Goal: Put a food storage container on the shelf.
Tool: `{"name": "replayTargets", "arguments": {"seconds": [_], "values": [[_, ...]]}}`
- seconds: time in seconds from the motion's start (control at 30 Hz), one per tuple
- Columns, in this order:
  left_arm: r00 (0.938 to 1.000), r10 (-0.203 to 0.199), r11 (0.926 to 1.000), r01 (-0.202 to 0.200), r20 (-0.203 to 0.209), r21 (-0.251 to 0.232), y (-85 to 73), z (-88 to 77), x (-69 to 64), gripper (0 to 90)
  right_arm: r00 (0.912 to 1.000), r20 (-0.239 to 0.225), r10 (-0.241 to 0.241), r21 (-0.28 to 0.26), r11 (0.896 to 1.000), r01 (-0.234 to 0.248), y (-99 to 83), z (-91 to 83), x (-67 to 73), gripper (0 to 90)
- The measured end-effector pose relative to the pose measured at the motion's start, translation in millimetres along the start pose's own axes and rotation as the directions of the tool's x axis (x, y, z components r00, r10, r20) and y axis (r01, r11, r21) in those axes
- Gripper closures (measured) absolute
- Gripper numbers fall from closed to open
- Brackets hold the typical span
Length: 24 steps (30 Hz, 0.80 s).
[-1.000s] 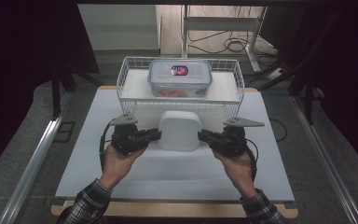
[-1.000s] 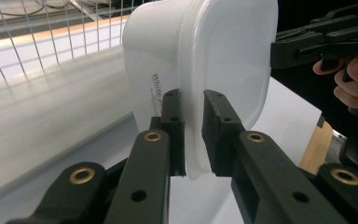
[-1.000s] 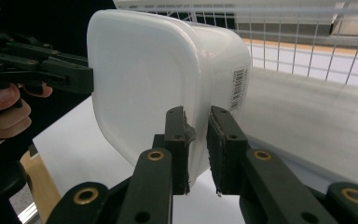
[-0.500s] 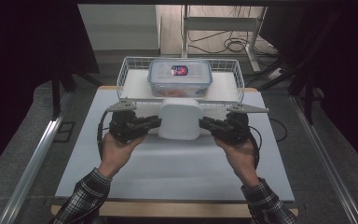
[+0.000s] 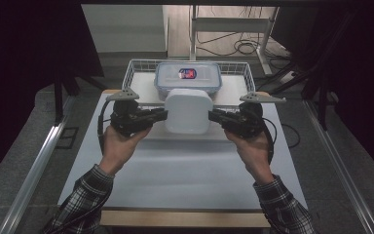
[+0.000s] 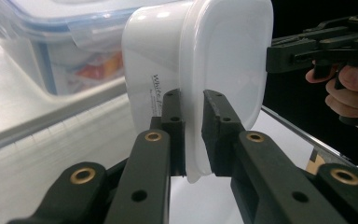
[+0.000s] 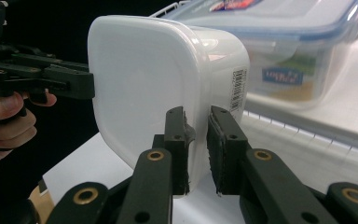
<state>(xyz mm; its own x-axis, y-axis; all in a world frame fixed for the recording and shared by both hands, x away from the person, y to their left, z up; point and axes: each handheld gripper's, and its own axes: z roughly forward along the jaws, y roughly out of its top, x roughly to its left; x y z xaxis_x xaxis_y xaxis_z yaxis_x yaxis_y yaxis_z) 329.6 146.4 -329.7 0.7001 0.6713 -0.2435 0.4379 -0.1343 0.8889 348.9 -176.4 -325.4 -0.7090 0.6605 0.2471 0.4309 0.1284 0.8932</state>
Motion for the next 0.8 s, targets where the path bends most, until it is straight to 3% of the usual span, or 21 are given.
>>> {"name": "replayTargets", "arguments": {"seconds": [0.23, 0.6, 0.8], "values": [[0.9999, 0.006, 0.9999, -0.007, -0.014, -0.011, 15.9, -5.0, 1.3, 79.8, 0.9997, 0.015, -0.02, -0.019, 1.0, 0.021, 20.2, -1.5, 5.0, 77.9], [0.9983, 0.033, 0.9989, -0.035, -0.047, -0.033, 55.6, -17.6, 1.8, 79.5, 0.9985, 0.028, -0.047, -0.056, 0.997, 0.048, 57.8, -4.2, 11.3, 77.8], [0.9983, 0.027, 0.9986, -0.029, -0.052, -0.045, 73.3, -18.8, 5.3, 79.4, 0.9979, 0.037, -0.053, -0.074, 0.996, 0.056, 77.1, -4.2, 12.2, 77.8]]}}
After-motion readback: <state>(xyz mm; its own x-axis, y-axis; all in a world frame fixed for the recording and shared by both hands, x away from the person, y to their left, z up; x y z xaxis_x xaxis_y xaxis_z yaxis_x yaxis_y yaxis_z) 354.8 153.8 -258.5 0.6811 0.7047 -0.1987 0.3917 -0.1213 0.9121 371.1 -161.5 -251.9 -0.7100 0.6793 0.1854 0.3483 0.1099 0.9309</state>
